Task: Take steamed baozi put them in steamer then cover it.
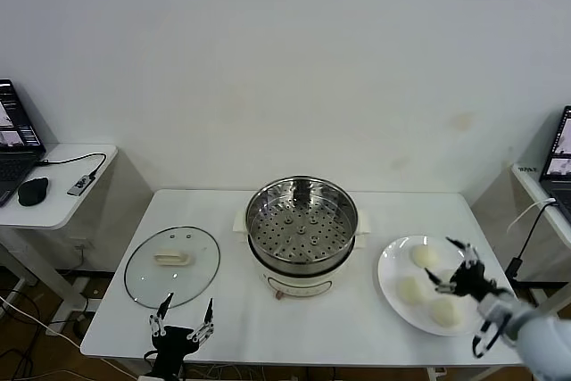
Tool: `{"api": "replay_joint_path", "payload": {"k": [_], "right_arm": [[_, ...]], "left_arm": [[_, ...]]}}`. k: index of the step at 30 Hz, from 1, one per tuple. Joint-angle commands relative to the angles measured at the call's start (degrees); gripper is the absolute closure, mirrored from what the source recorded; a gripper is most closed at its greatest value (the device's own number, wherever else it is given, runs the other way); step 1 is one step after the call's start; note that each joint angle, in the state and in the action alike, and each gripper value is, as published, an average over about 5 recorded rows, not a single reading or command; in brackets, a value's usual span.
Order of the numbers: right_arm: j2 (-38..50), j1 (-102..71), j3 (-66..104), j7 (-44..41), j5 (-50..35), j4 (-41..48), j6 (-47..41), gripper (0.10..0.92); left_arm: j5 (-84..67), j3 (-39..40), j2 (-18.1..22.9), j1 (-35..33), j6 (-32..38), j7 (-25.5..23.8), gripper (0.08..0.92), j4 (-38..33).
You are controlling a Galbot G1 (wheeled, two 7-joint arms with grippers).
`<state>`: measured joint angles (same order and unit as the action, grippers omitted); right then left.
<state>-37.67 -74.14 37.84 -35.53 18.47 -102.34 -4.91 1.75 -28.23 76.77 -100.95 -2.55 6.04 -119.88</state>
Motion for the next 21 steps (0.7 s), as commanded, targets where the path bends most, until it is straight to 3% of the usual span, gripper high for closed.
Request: {"api": "replay_joint_path", "payload": {"k": [1,9,21], "right_arm": [[15.27,20.91,-15.49,-18.97,2.76,10.84,-2.86,0.203],[14.62,45.82,-44.19,-30.04,-3.03,23.23,0.28,0.203],[5.06,61.37,-63.01,-29.29,-2.29,34.53,0.15,0.203]], "left_arm": [[2.85,-0.16,-0.35,0.59,-2.94,0.69,0.177,-0.49],[2.65,-1.02,-1.17,1.20,-3.24,1.23,0.177,0.07],[2.80,-2.10,-1.42,0.81,-3.23,1.41,0.177,0.00]]}}
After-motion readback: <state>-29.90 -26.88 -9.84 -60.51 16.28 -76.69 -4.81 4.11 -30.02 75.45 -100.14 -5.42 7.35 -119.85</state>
